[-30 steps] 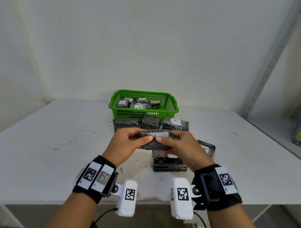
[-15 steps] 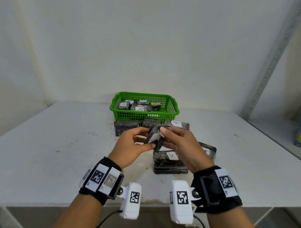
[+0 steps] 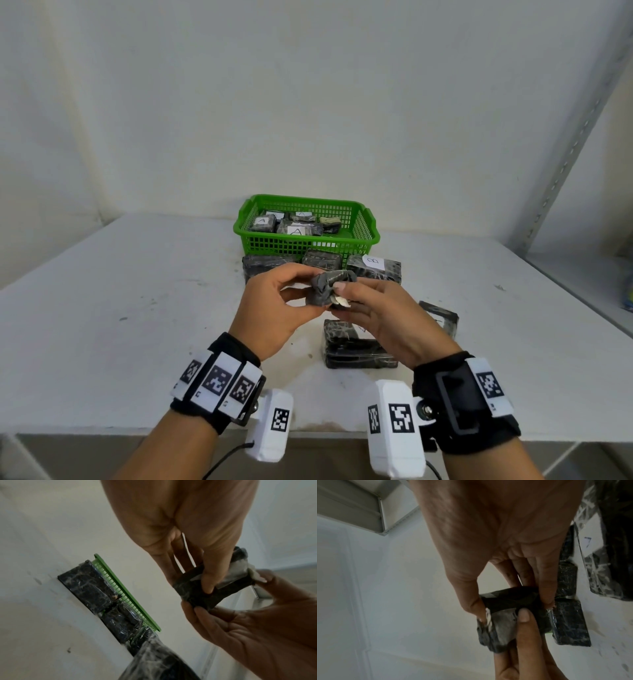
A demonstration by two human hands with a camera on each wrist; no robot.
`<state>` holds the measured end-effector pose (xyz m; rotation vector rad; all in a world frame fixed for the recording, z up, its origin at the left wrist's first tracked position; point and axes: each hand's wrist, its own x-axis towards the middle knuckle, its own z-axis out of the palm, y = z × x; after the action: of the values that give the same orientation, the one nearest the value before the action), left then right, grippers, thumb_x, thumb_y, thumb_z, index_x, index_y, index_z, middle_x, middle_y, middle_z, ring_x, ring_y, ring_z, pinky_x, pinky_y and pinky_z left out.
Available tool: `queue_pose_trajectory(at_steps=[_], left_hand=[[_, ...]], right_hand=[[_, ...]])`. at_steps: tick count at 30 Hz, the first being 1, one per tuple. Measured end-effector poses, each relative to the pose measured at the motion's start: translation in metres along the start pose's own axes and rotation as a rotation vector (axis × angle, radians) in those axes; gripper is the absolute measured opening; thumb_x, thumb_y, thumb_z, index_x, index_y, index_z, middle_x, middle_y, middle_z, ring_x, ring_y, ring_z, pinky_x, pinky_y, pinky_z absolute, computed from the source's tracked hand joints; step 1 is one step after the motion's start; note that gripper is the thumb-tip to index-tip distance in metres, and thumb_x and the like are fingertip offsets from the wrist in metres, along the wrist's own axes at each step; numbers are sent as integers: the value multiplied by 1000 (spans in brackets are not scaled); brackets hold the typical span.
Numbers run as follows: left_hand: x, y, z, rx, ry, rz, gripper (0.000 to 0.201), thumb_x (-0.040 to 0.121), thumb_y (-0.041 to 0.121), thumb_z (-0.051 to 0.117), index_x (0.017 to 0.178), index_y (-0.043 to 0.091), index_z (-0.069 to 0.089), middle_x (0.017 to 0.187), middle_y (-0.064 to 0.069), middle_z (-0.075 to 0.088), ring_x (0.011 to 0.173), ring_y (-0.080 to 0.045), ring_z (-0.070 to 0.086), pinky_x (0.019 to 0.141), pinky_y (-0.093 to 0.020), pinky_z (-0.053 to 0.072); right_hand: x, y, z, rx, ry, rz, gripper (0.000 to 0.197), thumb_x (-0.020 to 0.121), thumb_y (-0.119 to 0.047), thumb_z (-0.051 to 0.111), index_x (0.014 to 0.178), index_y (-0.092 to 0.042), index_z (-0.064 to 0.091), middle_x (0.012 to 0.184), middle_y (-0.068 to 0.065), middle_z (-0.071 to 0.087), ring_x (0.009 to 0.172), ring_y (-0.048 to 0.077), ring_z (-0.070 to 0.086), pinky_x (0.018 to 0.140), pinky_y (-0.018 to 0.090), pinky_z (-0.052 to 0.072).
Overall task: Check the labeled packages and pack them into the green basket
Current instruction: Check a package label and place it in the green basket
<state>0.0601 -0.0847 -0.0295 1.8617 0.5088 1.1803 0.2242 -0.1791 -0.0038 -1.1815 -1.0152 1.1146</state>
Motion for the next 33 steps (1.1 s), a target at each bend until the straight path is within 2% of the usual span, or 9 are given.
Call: queue_pose_trajectory(at_steps=[4, 8, 12, 14, 17, 19, 25, 29, 33], left_hand=[[0, 3, -2, 55, -16, 85, 38, 72, -2, 82, 105, 14, 73, 100, 5, 73, 95, -15, 71, 85, -31, 59], [0, 6, -3, 66, -41, 135, 38, 73, 1, 82, 107, 16, 73, 103, 7, 72, 100, -16, 69, 87, -30, 58], [0, 5, -5, 98, -34, 162, 39, 71, -2, 81, 104, 15, 73, 101, 8, 71, 99, -16, 69, 86, -30, 59], [0, 5, -5, 99, -30, 163, 39, 71, -2, 82, 105, 16, 73, 102, 9, 71, 99, -15, 69, 86, -29, 58], [0, 6, -5, 95, -31, 169, 38, 71, 3, 84, 106, 16, 74, 103, 8, 71, 100, -15, 68, 87, -27, 58], [1, 6, -5, 94, -25, 168, 38, 71, 3, 85, 105, 15, 74, 103, 8, 71, 99, -14, 68, 86, -25, 57], [5, 7, -2, 101, 7, 152, 38, 70, -1, 83, 103, 13, 73, 100, 7, 72, 94, -12, 70, 85, -26, 58], [9, 7, -2, 90, 8, 151, 39, 69, -1, 84, 103, 12, 73, 100, 5, 73, 96, -14, 70, 86, -27, 58], [11, 7, -2, 81, 9, 151, 38, 70, -3, 82, 103, 11, 72, 100, 3, 72, 95, -15, 70, 86, -27, 58]], right_hand=[[6, 2, -3, -83, -15, -1, 48, 75, -33, 84, 114, -5, 77, 118, 15, 76, 122, 35, 67, 112, 47, 49], [8, 6, -5, -156, 19, -41, 53, 64, -44, 88, 106, -12, 81, 114, 12, 78, 119, 30, 69, 111, 51, 49], [5, 4, -9, -85, -30, -17, 53, 72, -33, 89, 116, -6, 77, 121, 15, 75, 120, 29, 69, 108, 38, 52], [2, 2, -12, -28, -30, -5, 48, 77, -25, 87, 117, -2, 74, 117, 14, 77, 110, 19, 73, 97, 28, 55], [2, 3, -15, -77, 8, -34, 33, 85, -22, 77, 112, -3, 77, 108, 8, 79, 95, 10, 73, 87, 21, 54], [4, 3, -13, -103, 28, -40, 27, 86, -21, 79, 108, -6, 78, 106, 8, 80, 96, 11, 73, 88, 22, 54], [11, -2, -8, -87, -5, -11, 49, 73, -32, 89, 112, -5, 77, 115, 13, 78, 114, 24, 72, 101, 33, 55], [15, -5, -8, -107, 7, -20, 52, 69, -34, 85, 112, -5, 78, 113, 12, 78, 108, 21, 73, 94, 29, 55], [16, -6, -9, -70, 2, 1, 47, 73, -27, 91, 112, -5, 78, 118, 17, 76, 110, 27, 71, 105, 41, 55]])
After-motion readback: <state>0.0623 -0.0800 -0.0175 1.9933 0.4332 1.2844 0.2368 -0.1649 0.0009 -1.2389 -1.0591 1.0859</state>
